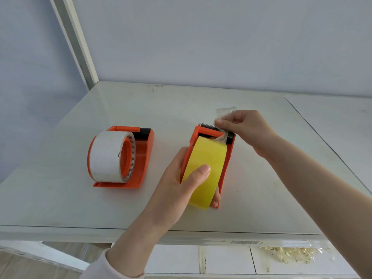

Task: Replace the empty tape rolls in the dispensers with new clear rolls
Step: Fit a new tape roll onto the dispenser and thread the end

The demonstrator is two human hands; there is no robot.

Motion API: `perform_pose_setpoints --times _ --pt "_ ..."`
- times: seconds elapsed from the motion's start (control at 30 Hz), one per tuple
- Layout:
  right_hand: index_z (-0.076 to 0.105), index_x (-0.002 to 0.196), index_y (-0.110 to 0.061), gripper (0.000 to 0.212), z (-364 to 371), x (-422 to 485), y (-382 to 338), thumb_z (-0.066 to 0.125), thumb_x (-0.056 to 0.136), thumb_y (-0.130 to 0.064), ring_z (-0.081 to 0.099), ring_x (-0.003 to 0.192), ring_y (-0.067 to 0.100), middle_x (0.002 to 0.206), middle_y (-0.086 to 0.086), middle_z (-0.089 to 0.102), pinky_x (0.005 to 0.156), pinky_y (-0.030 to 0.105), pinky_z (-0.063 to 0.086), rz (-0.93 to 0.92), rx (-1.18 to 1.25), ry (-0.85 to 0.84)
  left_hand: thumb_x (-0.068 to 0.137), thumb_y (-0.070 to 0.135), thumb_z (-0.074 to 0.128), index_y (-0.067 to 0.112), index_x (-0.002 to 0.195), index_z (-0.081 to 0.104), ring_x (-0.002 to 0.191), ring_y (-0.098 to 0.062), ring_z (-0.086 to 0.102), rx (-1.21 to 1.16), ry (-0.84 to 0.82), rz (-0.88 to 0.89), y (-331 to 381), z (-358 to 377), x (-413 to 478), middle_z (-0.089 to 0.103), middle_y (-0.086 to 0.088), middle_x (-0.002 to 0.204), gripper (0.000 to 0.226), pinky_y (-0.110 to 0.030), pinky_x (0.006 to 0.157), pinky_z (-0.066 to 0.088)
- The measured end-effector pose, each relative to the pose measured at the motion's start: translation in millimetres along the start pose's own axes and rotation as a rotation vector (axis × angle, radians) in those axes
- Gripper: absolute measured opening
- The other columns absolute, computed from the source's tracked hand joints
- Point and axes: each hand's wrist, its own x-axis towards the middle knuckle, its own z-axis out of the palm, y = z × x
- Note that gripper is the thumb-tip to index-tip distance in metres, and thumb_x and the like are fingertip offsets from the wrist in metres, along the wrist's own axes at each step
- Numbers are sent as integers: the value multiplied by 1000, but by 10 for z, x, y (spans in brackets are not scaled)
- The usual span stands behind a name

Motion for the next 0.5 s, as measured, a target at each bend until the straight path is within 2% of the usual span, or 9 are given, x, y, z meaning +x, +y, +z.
perform_pose_setpoints --times 0.1,0.2,0.3,0.4,0.47,0.5 --pt "68 74 -16 7 -17 10 -18 71 76 -22 60 67 2 74 -4 66 71 16 45 12 90 -11 75 39 56 24 107 50 56 -21 66 52 -42 31 0 -12 1 69 -9 65 36 -27 58 52" --pt "67 73 -18 7 -36 20 -63 71 76 -22 60 67 4 73 -4 66 69 16 45 -26 105 8 74 38 57 27 109 49 62 -21 69 87 -70 32 35 -45 14 71 -9 70 38 -27 60 53" --pt "63 63 -24 15 -49 18 -41 73 74 -24 56 75 11 72 -6 64 71 19 42 -145 -28 109 74 40 55 23 112 49 61 -19 68 75 -35 43 39 -60 38 71 -7 69 42 -25 60 53" --pt "62 65 -19 17 -52 -11 -22 72 75 -29 46 69 3 66 -16 52 59 4 32 -268 -284 206 70 46 55 22 113 49 61 -18 68 57 26 14 -11 -29 66 71 -4 71 50 -26 61 53" --pt "63 69 -19 16 -49 -10 -27 70 76 -31 45 68 3 65 -16 50 58 4 32 -273 -363 196 67 50 56 22 114 50 65 -18 68 76 63 -13 -43 -4 75 70 -4 76 56 -28 64 54" --pt "64 70 -18 16 -61 7 -19 69 77 -31 46 69 6 66 -13 54 59 8 33 -225 -318 162 66 51 56 22 114 50 66 -18 68 78 75 -22 -54 5 81 70 -4 76 57 -28 64 54"
